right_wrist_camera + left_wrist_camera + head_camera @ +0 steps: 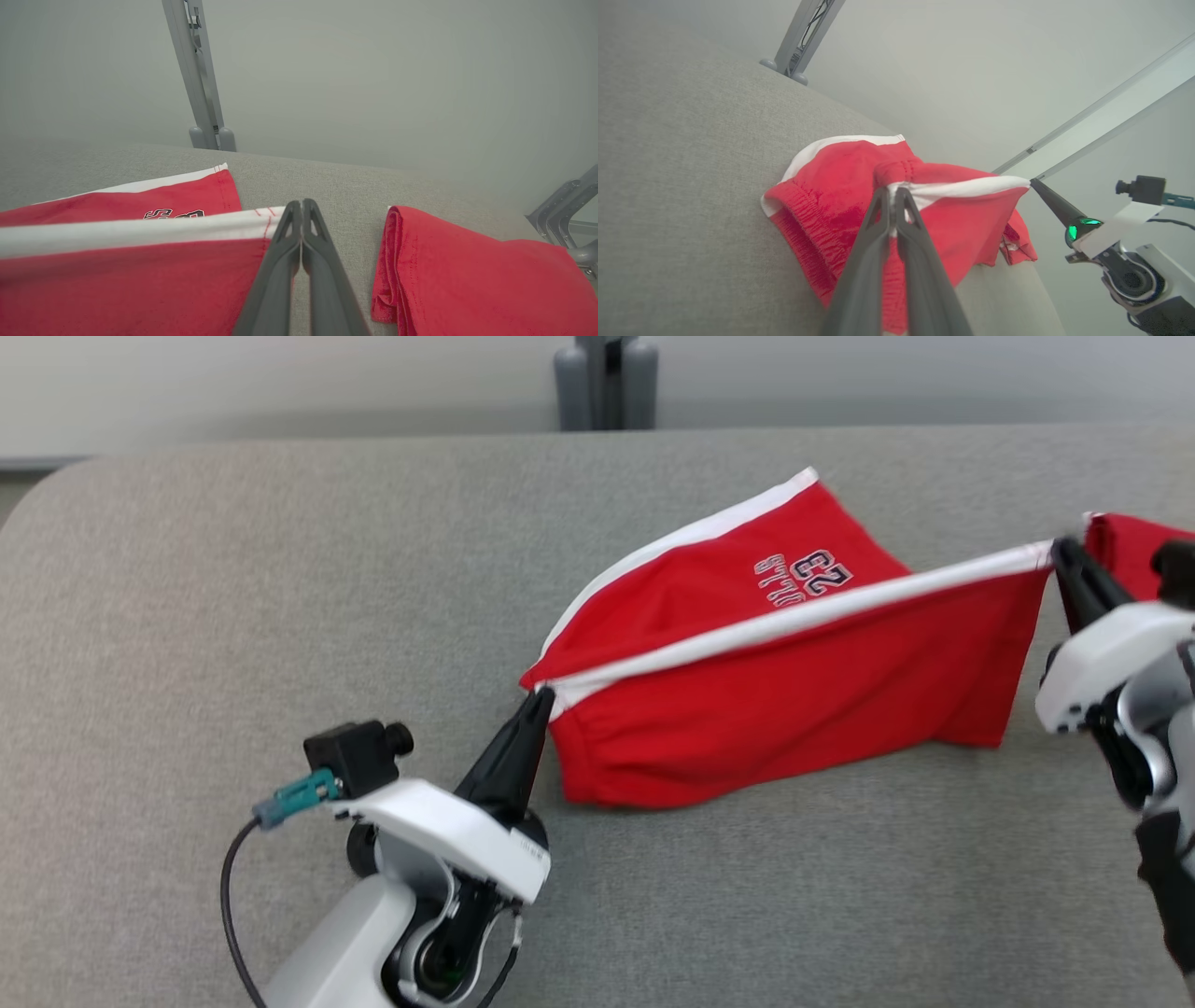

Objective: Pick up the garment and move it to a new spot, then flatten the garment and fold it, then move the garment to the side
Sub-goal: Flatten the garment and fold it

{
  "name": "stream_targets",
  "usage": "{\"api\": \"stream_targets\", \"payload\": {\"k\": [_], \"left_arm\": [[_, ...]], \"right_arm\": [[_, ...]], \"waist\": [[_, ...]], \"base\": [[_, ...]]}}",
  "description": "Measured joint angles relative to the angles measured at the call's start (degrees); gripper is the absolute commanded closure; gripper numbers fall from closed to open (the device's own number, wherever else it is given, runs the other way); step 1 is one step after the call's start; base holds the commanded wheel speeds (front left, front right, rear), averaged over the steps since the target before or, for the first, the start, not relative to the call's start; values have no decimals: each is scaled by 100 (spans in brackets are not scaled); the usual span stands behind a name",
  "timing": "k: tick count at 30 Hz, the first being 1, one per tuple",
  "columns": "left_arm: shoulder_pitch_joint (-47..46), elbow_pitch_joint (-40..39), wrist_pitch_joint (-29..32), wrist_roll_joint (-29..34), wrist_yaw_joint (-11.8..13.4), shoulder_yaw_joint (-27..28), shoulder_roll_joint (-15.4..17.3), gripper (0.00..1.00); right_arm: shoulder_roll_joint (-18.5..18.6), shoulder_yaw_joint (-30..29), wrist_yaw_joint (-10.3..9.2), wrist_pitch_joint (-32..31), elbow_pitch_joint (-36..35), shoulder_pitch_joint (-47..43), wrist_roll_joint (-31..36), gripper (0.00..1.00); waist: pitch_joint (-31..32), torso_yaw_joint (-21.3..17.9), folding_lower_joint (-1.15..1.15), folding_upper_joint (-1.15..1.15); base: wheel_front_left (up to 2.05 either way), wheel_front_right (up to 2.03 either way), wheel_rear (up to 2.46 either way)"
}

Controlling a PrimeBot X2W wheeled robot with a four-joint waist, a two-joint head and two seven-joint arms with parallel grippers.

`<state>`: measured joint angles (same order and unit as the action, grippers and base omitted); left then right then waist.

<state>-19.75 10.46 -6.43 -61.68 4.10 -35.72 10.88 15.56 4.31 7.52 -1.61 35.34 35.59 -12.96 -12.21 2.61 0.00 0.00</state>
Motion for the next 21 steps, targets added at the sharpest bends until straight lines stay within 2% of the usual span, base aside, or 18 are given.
{"api": "stream_targets", "payload": {"k": [4,11,16,21], "left_arm": [[-292,221,-46,-203,-36,146,-271,100],[-684,602,-80,-244,-26,214,-463,100],[-1033,831,-253,-253,-75,242,-633,100],[-1377,1134,-448,-124,-78,208,-684,100]], "right_arm": [[64,253,0,246,599,751,82,100],[81,886,-1,474,1519,1902,-12,100],[194,1128,0,762,2081,2553,114,100],[154,1322,0,973,2597,3043,220,100]], "waist": [[-286,175,0,0],[-799,432,0,0],[-1126,646,0,0],[-1418,813,0,0]], "base": [[0,0,0],[0,0,0],[0,0,0],[0,0,0]]}}
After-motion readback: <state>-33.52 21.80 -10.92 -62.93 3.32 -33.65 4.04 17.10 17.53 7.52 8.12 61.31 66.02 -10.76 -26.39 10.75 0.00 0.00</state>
